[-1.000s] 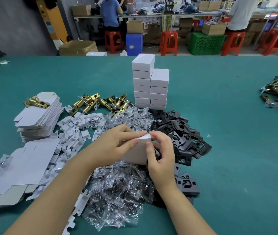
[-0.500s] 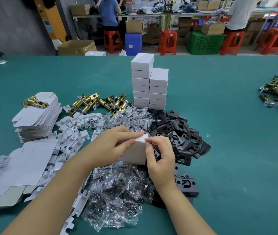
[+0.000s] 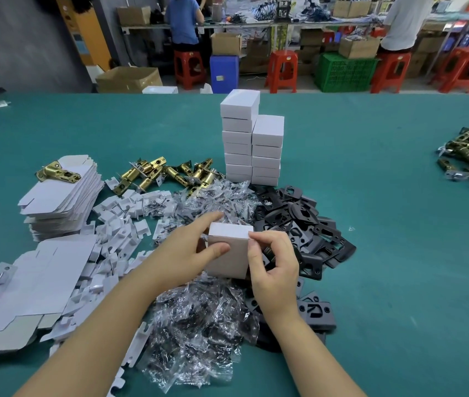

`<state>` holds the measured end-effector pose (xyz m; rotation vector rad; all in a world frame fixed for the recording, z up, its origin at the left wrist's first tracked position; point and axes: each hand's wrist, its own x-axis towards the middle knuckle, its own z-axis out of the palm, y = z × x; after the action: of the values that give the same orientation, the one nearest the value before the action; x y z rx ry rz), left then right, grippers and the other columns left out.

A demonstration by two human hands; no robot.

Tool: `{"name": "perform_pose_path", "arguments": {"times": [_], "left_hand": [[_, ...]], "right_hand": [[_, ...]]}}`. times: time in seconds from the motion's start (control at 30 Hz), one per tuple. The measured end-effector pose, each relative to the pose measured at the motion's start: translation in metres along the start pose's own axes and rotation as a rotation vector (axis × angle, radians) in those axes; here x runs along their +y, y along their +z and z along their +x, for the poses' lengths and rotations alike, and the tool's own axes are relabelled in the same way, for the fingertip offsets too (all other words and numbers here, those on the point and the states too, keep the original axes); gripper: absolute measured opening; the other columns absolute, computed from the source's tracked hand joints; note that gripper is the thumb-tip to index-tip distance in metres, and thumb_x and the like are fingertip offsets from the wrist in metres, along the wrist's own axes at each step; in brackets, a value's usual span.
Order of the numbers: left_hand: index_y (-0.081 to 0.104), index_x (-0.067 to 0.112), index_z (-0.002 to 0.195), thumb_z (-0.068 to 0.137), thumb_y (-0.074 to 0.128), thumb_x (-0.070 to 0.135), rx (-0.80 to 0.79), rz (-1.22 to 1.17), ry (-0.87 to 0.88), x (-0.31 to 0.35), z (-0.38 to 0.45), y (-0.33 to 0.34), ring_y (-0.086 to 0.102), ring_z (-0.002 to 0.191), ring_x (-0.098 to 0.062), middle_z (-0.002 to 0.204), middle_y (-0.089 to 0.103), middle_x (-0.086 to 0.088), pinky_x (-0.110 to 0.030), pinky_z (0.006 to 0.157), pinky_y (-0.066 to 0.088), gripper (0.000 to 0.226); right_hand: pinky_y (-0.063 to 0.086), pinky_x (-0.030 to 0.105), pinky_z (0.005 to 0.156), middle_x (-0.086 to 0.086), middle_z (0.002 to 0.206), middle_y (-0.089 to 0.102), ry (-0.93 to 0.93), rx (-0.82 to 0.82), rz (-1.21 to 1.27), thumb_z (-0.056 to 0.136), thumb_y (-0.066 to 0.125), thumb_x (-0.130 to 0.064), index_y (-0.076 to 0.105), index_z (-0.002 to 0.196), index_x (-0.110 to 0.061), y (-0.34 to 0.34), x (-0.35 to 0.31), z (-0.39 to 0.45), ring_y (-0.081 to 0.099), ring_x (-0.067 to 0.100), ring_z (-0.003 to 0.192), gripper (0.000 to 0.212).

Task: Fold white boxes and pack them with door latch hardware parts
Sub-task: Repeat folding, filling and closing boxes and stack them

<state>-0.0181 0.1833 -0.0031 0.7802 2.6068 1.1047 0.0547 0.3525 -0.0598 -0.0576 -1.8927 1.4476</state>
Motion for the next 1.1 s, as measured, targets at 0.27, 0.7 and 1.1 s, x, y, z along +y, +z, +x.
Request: {"name": "perform_pose_path", "arguments": {"times": [0.27, 0.7, 1.1], "left_hand": [[0.058, 0.042, 0.115, 0.090, 0.074, 0.014, 0.257, -0.011, 0.173, 0.023, -0.012, -0.007, 0.068, 0.071, -0.010, 0.108, 0.067, 0.018, -0.025, 0.060, 0.058, 0.041], [0.038, 0.033, 0.152, 0.093, 0.060, 0.008, 0.536, 0.061, 0.241, 0.017, 0.007, 0.025, 0.064, 0.093, -0.007, 0.156, 0.033, 0.002, -0.017, 0.068, 0.059, 0.068], [0.049, 0.052, 0.124, 0.100, 0.058, 0.018, 0.582, -0.620, -0.336, -0.041, 0.052, 0.037, 0.049, 0.056, -0.003, 0.127, 0.056, -0.008, -0.013, 0.041, 0.038, 0.043]], "right_hand": [[0.048, 0.020, 0.061, -0.006, 0.064, 0.061, 0.304, -0.046, 0.296, 0.093, 0.058, -0.055, 0.054, 0.131, -0.037, -0.013, -0.018, 0.007, 0.052, 0.004, 0.055, 0.042], [0.058, 0.024, 0.051, 0.011, 0.081, 0.076, 0.848, 0.016, 0.732, 0.103, 0.055, -0.009, 0.065, 0.120, -0.010, -0.030, -0.055, 0.053, 0.068, 0.016, 0.059, 0.020], [0.061, 0.031, 0.055, 0.023, 0.095, 0.064, 0.735, 0.329, 0.575, 0.101, 0.050, 0.000, 0.053, 0.110, -0.001, 0.015, -0.036, 0.234, 0.073, 0.023, 0.052, 0.009]]}}
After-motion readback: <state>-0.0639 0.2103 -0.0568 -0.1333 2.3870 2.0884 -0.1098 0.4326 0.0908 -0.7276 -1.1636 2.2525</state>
